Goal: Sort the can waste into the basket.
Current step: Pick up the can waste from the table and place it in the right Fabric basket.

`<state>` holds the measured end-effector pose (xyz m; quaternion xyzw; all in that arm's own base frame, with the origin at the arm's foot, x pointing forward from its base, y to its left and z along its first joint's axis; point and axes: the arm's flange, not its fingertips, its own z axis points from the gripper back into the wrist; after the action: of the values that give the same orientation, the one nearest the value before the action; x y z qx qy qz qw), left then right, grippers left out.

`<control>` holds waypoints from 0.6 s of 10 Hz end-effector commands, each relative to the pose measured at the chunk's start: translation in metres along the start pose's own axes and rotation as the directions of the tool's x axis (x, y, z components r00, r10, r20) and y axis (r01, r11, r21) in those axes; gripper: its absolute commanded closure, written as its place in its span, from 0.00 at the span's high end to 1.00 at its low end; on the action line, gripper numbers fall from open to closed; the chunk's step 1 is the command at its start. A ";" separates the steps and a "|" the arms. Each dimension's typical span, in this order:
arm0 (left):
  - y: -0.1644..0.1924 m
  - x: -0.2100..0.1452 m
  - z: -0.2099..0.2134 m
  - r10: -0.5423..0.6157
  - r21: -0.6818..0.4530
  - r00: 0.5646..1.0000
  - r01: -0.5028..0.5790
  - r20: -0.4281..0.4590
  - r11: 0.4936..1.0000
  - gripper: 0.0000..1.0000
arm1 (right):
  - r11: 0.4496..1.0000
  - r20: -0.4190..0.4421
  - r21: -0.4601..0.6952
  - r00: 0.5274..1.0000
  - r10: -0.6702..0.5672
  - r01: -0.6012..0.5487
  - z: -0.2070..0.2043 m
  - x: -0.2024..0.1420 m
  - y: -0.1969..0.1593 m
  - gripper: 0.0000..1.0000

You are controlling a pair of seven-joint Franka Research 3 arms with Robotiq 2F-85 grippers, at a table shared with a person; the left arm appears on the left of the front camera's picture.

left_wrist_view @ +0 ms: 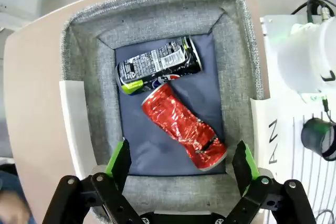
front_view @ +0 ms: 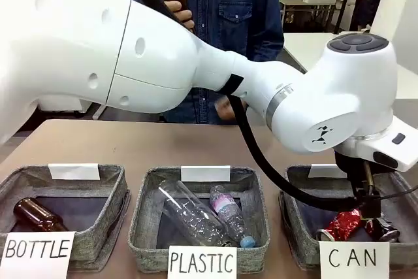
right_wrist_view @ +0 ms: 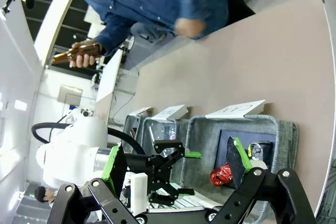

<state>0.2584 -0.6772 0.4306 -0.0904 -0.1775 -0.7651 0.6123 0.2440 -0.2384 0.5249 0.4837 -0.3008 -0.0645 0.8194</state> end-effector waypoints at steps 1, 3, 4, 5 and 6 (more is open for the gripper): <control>-0.004 0.003 0.001 0.015 0.012 1.000 -0.015 -0.004 1.000 1.00 | 1.000 0.005 -0.007 1.000 -0.014 0.014 0.001 0.004 0.001 1.00; -0.003 0.001 -0.002 0.019 0.006 1.000 -0.019 -0.016 1.000 1.00 | 1.000 0.005 -0.007 1.000 -0.014 0.014 0.001 0.004 0.001 1.00; -0.002 -0.001 -0.002 0.022 0.004 1.000 -0.022 -0.017 1.000 1.00 | 1.000 0.005 -0.007 1.000 -0.014 0.014 0.001 0.004 0.001 1.00; -0.002 -0.002 -0.002 0.025 0.004 1.000 -0.024 -0.016 1.000 1.00 | 1.000 0.005 -0.007 1.000 -0.014 0.014 0.001 0.004 0.001 1.00; -0.001 -0.003 -0.002 0.024 0.004 1.000 -0.024 -0.017 1.000 1.00 | 1.000 0.005 -0.007 1.000 -0.014 0.014 0.001 0.004 0.001 1.00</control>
<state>0.2607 -0.6760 0.4283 -0.0890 -0.1738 -0.7644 0.6144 0.2440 -0.2384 0.5249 0.4837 -0.3009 -0.0645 0.8194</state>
